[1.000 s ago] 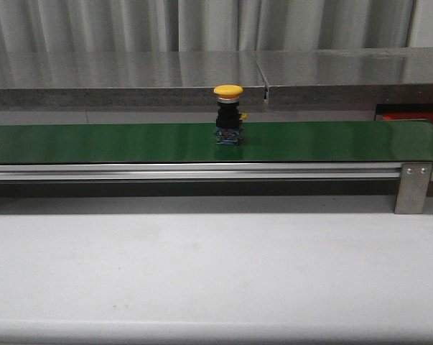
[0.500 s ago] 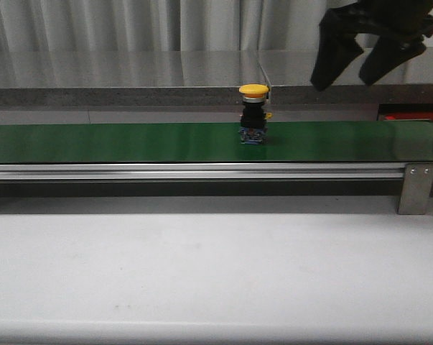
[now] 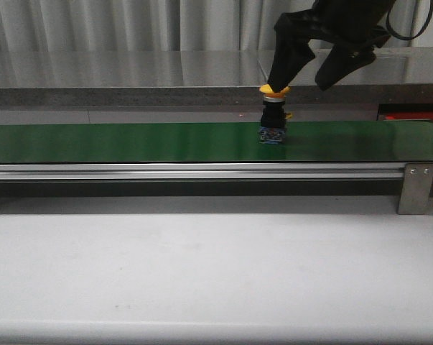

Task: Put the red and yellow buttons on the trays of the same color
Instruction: 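Grasp the yellow button at the belt's end with the right gripper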

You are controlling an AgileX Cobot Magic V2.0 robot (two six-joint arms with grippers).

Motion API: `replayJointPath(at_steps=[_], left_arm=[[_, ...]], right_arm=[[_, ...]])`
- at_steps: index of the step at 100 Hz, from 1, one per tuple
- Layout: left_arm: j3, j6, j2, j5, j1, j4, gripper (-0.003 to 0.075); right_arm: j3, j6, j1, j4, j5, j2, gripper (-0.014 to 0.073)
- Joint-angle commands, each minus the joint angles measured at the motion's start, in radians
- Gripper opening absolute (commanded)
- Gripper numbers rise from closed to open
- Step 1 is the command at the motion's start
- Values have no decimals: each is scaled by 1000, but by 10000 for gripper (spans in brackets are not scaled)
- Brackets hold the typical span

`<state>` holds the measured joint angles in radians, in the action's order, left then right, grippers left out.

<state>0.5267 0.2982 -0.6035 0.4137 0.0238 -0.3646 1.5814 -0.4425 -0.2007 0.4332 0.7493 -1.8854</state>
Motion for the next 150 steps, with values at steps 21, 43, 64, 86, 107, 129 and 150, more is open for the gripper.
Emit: replayJointPath(at_steps=[21, 43, 64, 86, 107, 129, 150], left_arm=[[28, 0, -1, -60, 9, -20, -19], [28, 0, -1, -60, 9, -20, -19], [28, 0, -1, -60, 9, -20, -19], [28, 0, -1, -60, 9, -20, -19], [28, 0, -1, -60, 9, -20, -19], [28, 0, -1, -60, 9, -20, -19], [28, 0, -1, -60, 9, -20, -19]], right_arm=[[127, -15, 0, 30, -30, -59, 587], [127, 25, 5, 13, 13, -65, 248], [127, 50, 63, 6, 89, -12, 215], [77, 61, 212, 0, 108, 154, 215], [-109, 61, 440, 0, 74, 331, 215], [-255, 55, 681, 1, -16, 368, 215], [-281, 47, 737, 10, -161, 288, 215]])
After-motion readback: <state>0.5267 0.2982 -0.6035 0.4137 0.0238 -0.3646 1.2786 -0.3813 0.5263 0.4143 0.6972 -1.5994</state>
